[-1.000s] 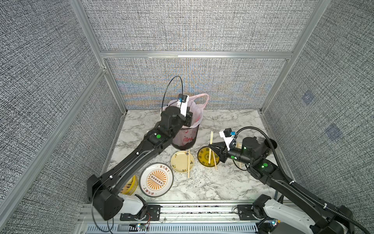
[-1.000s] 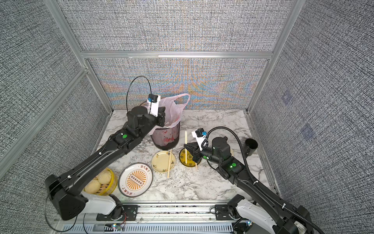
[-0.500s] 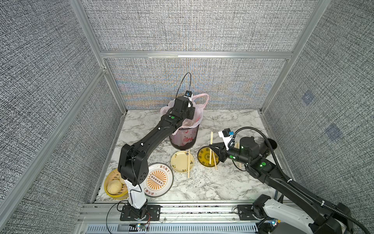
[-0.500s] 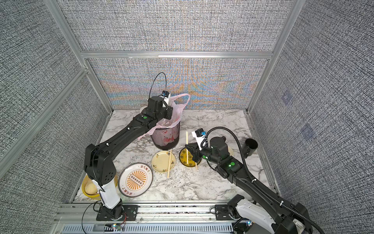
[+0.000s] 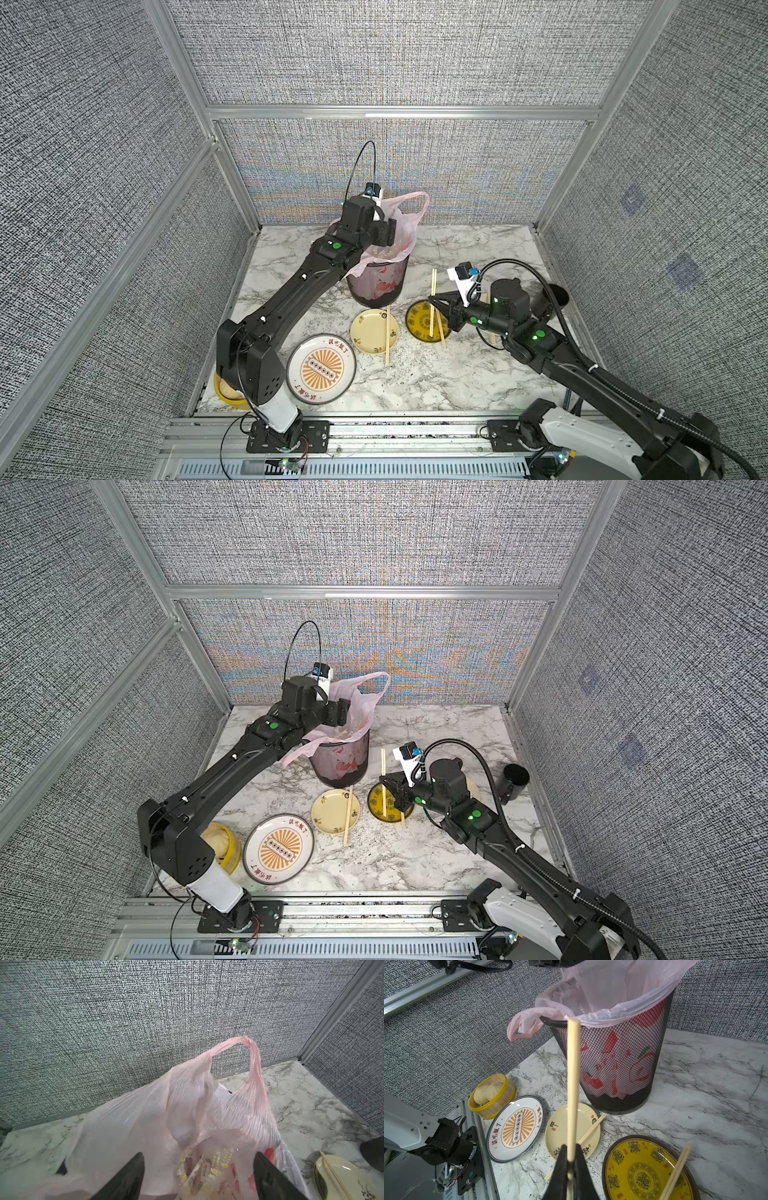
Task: Remove the packaging of disposable chopsticks
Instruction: Place the packet bag in the trash bin, then place the disposable chopsticks on the plate.
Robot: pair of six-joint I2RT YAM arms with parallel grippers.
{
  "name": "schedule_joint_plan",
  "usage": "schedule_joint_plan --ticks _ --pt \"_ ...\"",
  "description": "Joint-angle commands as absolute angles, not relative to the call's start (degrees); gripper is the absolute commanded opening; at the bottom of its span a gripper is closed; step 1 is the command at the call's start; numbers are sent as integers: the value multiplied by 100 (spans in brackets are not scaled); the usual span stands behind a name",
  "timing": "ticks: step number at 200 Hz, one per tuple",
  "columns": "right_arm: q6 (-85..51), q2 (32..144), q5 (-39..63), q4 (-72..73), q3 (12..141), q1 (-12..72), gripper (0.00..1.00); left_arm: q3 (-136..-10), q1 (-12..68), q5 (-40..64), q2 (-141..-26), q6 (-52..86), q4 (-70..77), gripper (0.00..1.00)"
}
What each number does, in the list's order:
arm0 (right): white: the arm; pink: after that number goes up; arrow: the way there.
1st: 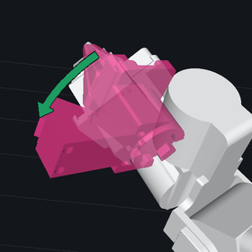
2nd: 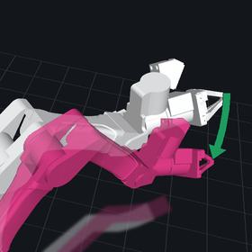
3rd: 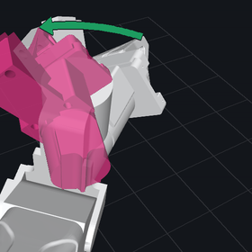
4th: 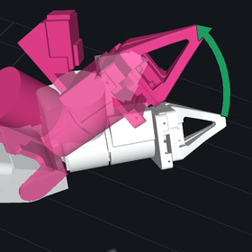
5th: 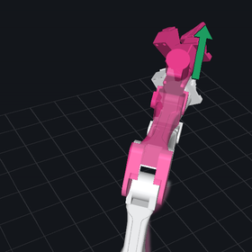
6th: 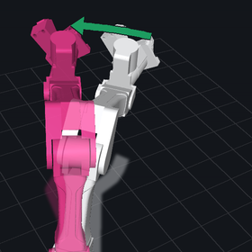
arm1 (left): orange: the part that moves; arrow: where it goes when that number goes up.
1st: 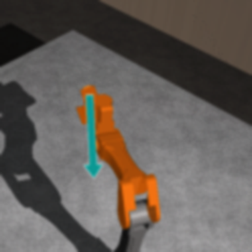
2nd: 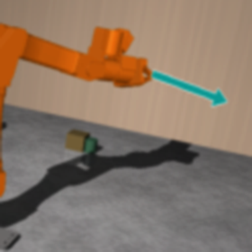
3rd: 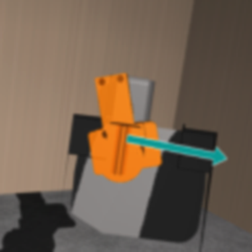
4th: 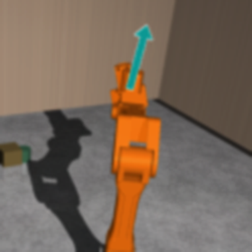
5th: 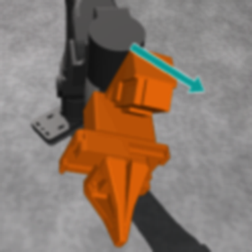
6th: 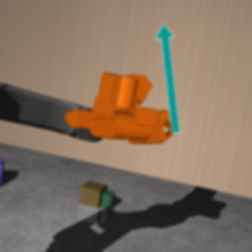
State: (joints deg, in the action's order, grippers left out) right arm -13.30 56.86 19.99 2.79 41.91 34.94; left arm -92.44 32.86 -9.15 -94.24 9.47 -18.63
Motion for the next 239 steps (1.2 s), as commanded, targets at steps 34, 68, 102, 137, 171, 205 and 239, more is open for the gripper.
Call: schedule_joint_plan --ticks 34,68,102,137,171,205,239 --pt "-1678 6157 2265 275 4442 3580 0 -8807 3274 -1011 -8517 1214 -2306 93" --pt "-2101 6730 2088 60 4772 4077 0 -7289 3271 -1098 -7036 1271 -1814 100" --pt "-2540 7374 1704 -354 5206 4738 0 -6124 3271 -1640 -5777 1876 -2021 100" --pt "-3313 7848 1595 -422 5335 5342 0 -4892 3270 -1726 -4811 2359 -2159 100" --pt "-3573 8296 940 -863 5652 6013 0 -4061 3268 -2056 -3846 2690 -2298 98" --pt "-3881 9141 474 -1335 6511 6495 0 -3399 3269 -1756 -3522 3079 -2420 90" --pt "-3903 10299 22 -2459 7835 6855 0 -2843 3200 -2566 -2905 3588 -2946 73"
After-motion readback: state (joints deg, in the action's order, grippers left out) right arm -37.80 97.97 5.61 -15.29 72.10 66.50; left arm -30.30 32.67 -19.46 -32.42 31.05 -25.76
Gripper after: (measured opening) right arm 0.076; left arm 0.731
